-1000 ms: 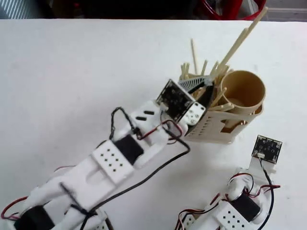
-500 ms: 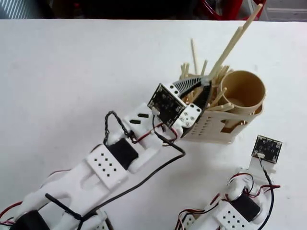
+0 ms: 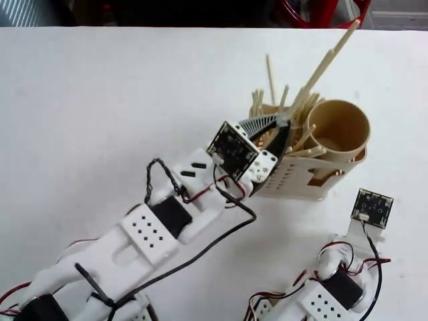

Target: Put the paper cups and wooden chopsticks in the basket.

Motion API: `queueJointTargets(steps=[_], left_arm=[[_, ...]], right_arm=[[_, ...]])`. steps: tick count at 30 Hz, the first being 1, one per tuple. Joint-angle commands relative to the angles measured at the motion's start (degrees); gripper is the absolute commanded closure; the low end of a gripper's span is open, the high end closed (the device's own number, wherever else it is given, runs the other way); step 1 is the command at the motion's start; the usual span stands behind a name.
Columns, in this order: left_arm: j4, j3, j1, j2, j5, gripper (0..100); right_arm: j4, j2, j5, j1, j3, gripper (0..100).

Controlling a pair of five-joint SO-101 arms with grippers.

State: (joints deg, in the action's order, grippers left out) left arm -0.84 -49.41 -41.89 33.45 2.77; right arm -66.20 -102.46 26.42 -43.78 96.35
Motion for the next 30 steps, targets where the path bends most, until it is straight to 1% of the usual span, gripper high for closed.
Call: queueJointTargets(steps=[1, 9, 20, 24, 26, 30], left_arm=[[-0.7, 0.09, -0.04, 0.22, -0.62, 97], [-0.97, -1.32, 2.59, 0.4, -0.62, 97], [-0.97, -9.76, 2.59, 8.48, -0.26, 97], [-1.05, -10.37, 2.59, 9.01, -0.26, 97], [-1.05, -10.37, 2.59, 8.92, -0.26, 97], [-1.05, -10.37, 2.59, 8.92, -0.26, 97]], right_arm=[[0.75, -0.22, 0.44, 0.4, 0.53, 92.5], [0.75, -0.22, 0.44, 0.48, 0.53, 92.5], [0.75, -0.31, 0.44, 0.57, 0.53, 92.5], [0.75, -0.31, 0.53, 0.57, 0.53, 92.5], [0.75, -0.13, 2.55, 0.57, 0.53, 92.6], [0.75, -0.13, 3.25, 0.57, 0.53, 92.6]])
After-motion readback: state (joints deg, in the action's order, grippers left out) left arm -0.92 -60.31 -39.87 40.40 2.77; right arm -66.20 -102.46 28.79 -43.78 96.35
